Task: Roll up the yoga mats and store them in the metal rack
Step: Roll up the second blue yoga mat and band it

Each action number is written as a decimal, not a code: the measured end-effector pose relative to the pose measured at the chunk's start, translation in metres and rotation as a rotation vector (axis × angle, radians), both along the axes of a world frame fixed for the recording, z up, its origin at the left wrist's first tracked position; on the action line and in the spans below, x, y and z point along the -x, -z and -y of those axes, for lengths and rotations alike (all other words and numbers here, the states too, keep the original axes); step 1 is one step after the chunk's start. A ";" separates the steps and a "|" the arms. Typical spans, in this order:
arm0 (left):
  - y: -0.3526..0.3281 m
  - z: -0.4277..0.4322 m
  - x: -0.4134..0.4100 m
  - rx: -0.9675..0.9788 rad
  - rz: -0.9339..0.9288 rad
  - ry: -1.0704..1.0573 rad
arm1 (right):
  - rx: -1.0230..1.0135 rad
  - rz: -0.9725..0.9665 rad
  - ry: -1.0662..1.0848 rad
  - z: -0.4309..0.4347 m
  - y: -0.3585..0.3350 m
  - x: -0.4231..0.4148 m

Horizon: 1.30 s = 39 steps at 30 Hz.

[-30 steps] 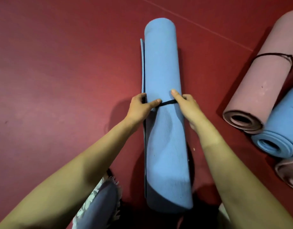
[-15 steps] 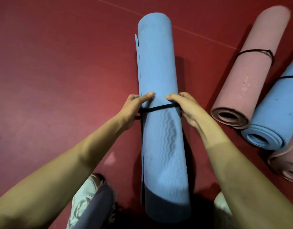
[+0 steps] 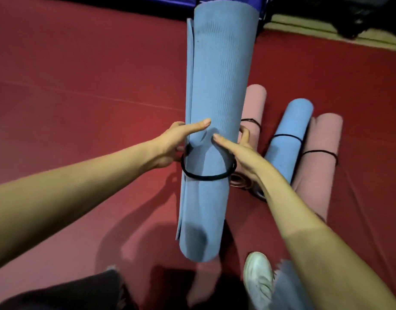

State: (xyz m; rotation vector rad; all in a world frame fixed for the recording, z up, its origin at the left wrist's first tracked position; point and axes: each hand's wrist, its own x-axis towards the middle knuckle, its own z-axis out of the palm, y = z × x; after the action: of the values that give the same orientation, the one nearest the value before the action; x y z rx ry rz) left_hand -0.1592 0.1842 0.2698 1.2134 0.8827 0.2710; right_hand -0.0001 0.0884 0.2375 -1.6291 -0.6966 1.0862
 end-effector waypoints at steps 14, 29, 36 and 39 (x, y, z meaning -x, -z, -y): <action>-0.088 0.069 -0.009 -0.279 0.152 -0.079 | -0.090 0.182 -0.075 0.079 -0.133 -0.015; -0.129 0.091 -0.003 -0.442 0.237 -0.065 | -0.154 0.304 0.002 0.102 -0.186 -0.003; -0.122 0.074 -0.003 -0.470 0.247 -0.013 | -0.233 0.268 -0.009 0.083 -0.172 -0.017; -0.116 0.057 -0.011 -0.503 0.271 0.015 | -0.313 0.283 0.002 0.064 -0.164 -0.022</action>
State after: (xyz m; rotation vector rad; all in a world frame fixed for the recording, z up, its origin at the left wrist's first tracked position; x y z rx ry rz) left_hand -0.1487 0.1277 0.3859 1.5995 0.5825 0.6569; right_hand 0.0216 0.0242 0.4013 -1.5209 -0.9968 0.7078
